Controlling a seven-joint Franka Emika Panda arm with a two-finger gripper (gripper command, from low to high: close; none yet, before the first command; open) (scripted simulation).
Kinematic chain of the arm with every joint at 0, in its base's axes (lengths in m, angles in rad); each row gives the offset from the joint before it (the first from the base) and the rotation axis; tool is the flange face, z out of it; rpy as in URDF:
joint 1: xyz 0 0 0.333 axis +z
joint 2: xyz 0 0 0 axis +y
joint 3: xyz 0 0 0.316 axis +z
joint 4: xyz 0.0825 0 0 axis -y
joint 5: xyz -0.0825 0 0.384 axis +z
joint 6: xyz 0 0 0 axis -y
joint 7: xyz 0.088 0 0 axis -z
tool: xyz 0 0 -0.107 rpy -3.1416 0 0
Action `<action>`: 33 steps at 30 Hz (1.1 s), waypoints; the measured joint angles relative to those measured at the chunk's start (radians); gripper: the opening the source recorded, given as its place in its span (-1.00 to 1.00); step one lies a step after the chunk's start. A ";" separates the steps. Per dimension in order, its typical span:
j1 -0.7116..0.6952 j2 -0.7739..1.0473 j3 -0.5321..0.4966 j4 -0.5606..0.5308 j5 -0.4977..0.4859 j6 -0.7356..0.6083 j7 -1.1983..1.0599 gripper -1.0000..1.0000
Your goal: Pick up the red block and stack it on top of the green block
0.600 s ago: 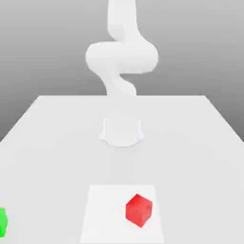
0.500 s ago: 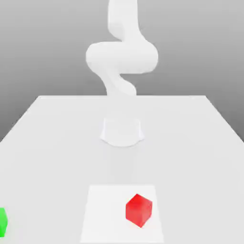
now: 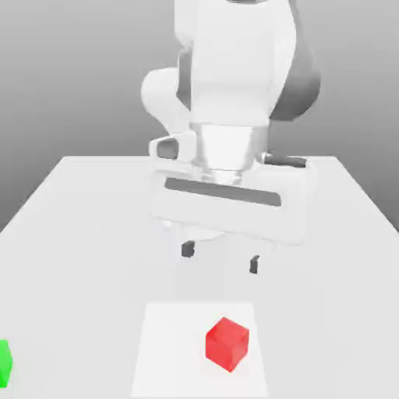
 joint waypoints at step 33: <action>-0.204 0.280 -0.267 0.238 0.106 -0.089 0.072 -1.00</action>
